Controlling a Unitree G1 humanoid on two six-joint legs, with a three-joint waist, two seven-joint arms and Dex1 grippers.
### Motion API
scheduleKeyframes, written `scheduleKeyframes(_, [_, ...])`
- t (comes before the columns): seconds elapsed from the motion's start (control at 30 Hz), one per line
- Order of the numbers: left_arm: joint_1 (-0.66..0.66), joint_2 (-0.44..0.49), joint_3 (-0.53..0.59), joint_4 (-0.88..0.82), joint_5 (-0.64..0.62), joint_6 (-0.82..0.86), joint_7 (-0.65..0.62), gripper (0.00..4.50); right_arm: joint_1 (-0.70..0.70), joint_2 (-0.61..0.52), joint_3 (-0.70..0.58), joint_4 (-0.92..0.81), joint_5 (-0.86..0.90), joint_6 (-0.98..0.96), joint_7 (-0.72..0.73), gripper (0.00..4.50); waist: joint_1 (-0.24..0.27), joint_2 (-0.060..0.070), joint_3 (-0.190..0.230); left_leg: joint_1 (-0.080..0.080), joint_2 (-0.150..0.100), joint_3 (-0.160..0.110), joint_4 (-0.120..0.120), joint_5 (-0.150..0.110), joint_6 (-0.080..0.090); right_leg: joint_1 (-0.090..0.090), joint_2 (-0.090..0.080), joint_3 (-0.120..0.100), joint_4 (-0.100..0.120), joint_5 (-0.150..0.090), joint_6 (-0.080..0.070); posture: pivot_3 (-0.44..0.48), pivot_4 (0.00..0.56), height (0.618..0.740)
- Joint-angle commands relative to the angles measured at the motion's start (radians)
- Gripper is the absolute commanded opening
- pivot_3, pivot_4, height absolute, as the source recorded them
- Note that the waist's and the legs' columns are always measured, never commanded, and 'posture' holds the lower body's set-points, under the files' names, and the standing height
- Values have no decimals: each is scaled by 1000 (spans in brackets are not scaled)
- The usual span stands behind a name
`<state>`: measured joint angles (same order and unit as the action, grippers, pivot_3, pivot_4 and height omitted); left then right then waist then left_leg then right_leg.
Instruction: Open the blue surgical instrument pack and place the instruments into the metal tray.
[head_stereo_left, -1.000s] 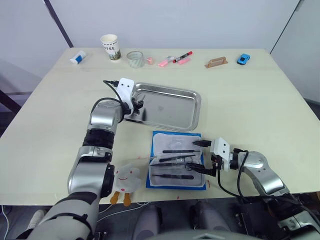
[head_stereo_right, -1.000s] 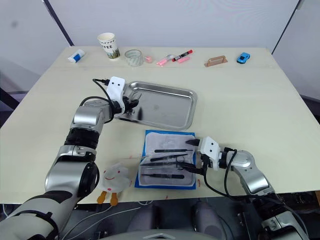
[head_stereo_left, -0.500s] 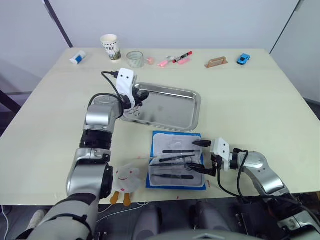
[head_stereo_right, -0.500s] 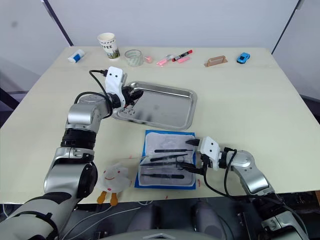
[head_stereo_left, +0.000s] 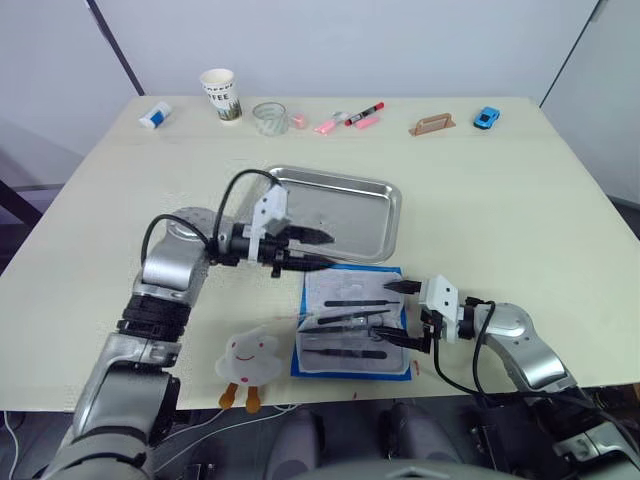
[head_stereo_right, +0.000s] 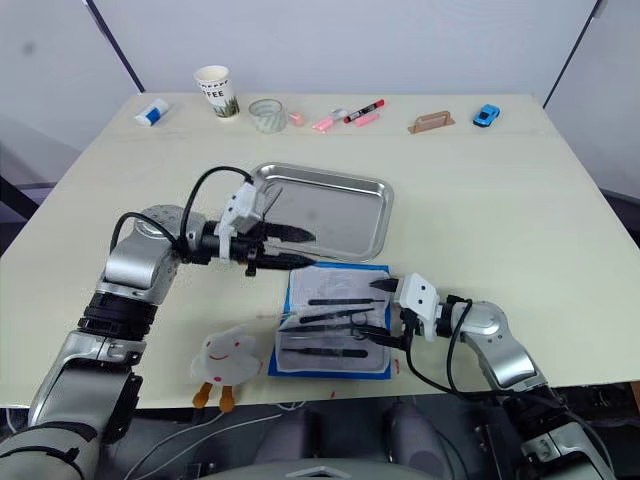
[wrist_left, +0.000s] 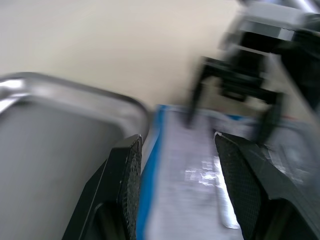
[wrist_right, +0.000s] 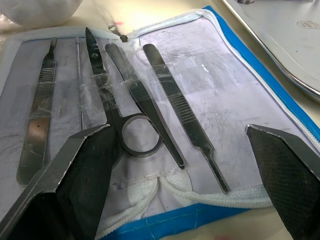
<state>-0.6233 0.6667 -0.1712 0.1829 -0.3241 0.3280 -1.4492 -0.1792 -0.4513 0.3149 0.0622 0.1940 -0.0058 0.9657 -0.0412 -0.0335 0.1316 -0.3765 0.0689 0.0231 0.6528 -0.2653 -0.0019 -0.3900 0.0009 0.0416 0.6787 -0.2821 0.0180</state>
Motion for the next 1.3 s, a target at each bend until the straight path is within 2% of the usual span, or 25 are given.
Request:
scheduleKeyframes(0.03, [-4, 20, -28, -4, 28, -82, -65, 2455, 43, -23, 50, 107, -105, 54, -32, 4500, 0, 0, 0, 0, 0, 0, 0, 0, 0, 0, 0, 0, 0, 0, 0, 0, 150, 728])
scheduleKeyframes(0.2, [-5, 29, -89, 78, 112, -235, -111, 2455, 42, -27, 49, 106, -105, 55, -29, 4500, 0, 0, 0, 0, 0, 0, 0, 0, 0, 0, 0, 0, 0, 0, 0, 0, 150, 728])
scheduleKeyframes(0.33, [12, 26, -116, 105, 146, -289, -115, 2455, 43, -29, 48, 105, -105, 55, -30, 4500, 0, 0, 0, 0, 0, 0, 0, 0, 0, 0, 0, 0, 0, 0, 0, 0, 150, 728])
scheduleKeyframes(0.7, [58, 2, -132, 91, 178, -303, -71, 2455, 42, -29, 46, 103, -104, 58, -31, 4500, 1, 0, 0, 0, 0, 0, 0, 0, 0, 0, 0, 0, 0, 0, 0, 0, 150, 728])
scheduleKeyframes(1.3, [63, -31, -137, 128, 196, -336, -27, 2455, 41, -27, 49, 105, -104, 57, -31, 4500, 2, 0, 0, 0, 0, 0, 0, 0, 0, 0, 0, 0, 0, 0, 0, 0, 150, 728])
